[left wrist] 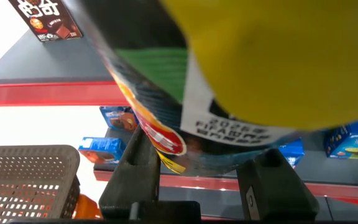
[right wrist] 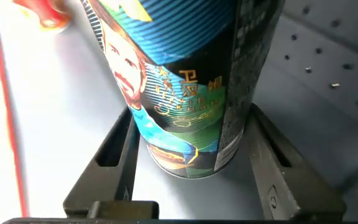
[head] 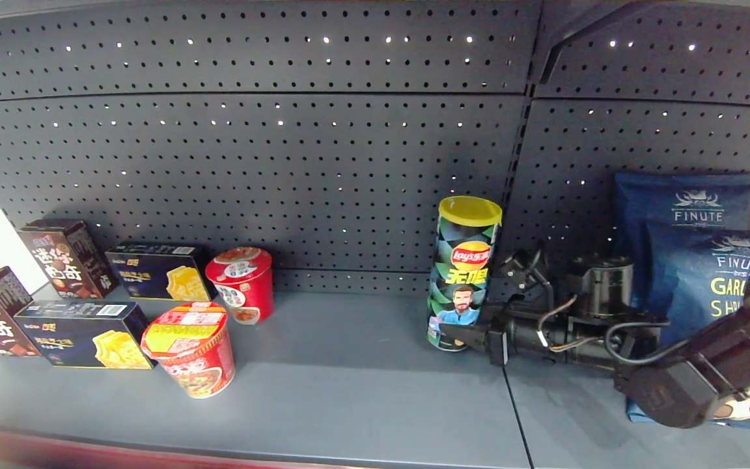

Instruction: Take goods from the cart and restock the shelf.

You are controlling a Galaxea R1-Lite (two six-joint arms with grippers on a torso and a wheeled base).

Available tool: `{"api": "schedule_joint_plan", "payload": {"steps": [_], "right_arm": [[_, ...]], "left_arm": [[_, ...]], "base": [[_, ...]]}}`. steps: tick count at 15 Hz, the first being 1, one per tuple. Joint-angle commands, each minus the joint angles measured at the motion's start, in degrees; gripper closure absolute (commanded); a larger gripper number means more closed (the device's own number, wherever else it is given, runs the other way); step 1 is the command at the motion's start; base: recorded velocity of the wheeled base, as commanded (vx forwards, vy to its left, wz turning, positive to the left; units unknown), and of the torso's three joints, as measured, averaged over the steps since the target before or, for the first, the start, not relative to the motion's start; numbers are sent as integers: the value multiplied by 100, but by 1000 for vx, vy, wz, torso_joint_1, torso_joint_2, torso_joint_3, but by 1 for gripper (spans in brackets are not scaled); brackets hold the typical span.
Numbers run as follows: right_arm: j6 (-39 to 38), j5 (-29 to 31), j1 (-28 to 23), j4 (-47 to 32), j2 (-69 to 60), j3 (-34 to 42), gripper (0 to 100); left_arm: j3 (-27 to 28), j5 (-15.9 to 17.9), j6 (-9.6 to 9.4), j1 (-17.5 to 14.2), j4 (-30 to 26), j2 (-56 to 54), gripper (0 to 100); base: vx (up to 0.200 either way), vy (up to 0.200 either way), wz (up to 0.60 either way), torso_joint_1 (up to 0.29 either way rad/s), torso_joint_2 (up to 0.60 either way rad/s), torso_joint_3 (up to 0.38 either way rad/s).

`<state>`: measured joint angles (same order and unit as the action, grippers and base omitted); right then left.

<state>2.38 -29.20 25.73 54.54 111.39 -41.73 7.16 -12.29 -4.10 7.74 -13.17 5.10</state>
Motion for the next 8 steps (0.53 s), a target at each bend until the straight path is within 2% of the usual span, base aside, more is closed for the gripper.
{"api": "schedule_joint_plan", "payload": {"steps": [1,2,3,5,8], "right_arm": [[26,116,11,-40,-1145,736,100],[26,116,11,-40,-1145,736,100],[35,134,72,-49,-1646,1149,100],[44,362,257,-31,-2042,1501,100],[-9,582,661,-5,-2516,2099,100]], "left_arm": [[-4,-2,-12,-1,-2,9,100],[-4,-2,-12,-1,-2,9,100],[-4,7,-30,-1,-2,9,100],[5,-2,-74,-1,-2,9,100],[5,-2,-39,-1,-2,9,100]], "base": [[0,0,0,0,0,0],[0,0,0,0,0,0],[0,0,0,0,0,0],[0,0,0,0,0,0],[0,0,0,0,0,0]]}}
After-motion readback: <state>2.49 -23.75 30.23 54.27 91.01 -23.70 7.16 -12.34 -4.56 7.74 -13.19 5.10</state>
